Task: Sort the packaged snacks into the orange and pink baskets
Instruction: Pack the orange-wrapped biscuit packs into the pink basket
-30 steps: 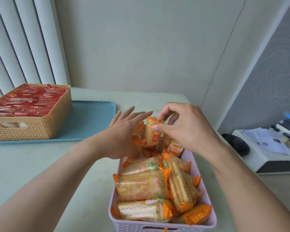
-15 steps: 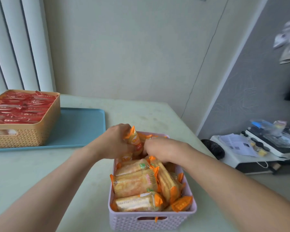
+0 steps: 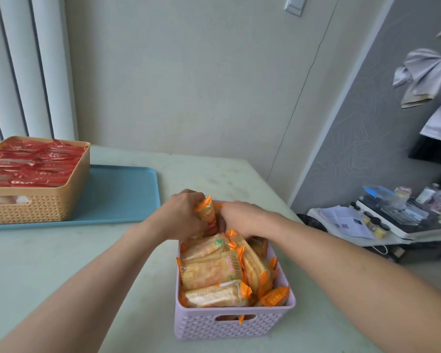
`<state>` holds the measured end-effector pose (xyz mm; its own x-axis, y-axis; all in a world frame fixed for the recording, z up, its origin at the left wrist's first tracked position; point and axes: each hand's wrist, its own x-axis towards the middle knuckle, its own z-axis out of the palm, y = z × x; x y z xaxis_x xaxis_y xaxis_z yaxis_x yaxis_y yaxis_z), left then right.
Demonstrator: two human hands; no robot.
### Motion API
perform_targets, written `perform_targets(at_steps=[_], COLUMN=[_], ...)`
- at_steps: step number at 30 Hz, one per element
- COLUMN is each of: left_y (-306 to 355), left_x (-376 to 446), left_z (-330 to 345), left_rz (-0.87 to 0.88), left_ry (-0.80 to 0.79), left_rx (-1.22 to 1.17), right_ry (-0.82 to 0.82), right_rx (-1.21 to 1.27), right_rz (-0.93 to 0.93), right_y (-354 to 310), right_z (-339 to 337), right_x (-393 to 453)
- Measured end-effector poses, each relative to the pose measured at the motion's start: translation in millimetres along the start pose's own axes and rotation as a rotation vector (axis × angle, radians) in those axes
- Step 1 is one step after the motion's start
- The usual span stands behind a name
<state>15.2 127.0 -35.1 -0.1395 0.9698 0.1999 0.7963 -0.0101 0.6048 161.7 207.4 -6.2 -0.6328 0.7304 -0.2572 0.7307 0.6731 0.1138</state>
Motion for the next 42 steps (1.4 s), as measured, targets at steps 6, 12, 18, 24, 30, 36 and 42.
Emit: perform_targets(at_steps=[6,12,18,24,30,36,42], left_y=[-2.8,-0.4,1.1,2.7,7.3,7.2,11.7], left_x=[3.7,3.3,2.6,2.4,4.2,6.9,9.6], left_z=[2.5,1.9,-4.0,3.4,8.0,13.3,14.3], left_rz=[0.007,-0.06,-0.022,0.067,0.016,0.016,0.031], left_ry=[0.012,0.002,0.087,0.066,0.065,0.08,0.01], left_rx=[-0.04,-0.145,-0.147,-0.074,-0.066,-0.054,0.155], right_ry=[0.246,0.221,0.116,0.249,0.409,0.368,0.214], right_rx=[0.365,0.458,0.177,0.204,0.272,0.176,-0.057], right_rz=[0.125,0.117,0.101,0.097,0.104,0.077,0.063], right_y=[15.7,21.8,16.0,13.8,14.4,13.6,6.1], right_z=[-19.2,-21.8,-3.9,0.6,-10.9,-9.9,-4.0], right_x=[-4.1,-11.0,-27.1,-32.8,-32.9,-32.2,-40.9])
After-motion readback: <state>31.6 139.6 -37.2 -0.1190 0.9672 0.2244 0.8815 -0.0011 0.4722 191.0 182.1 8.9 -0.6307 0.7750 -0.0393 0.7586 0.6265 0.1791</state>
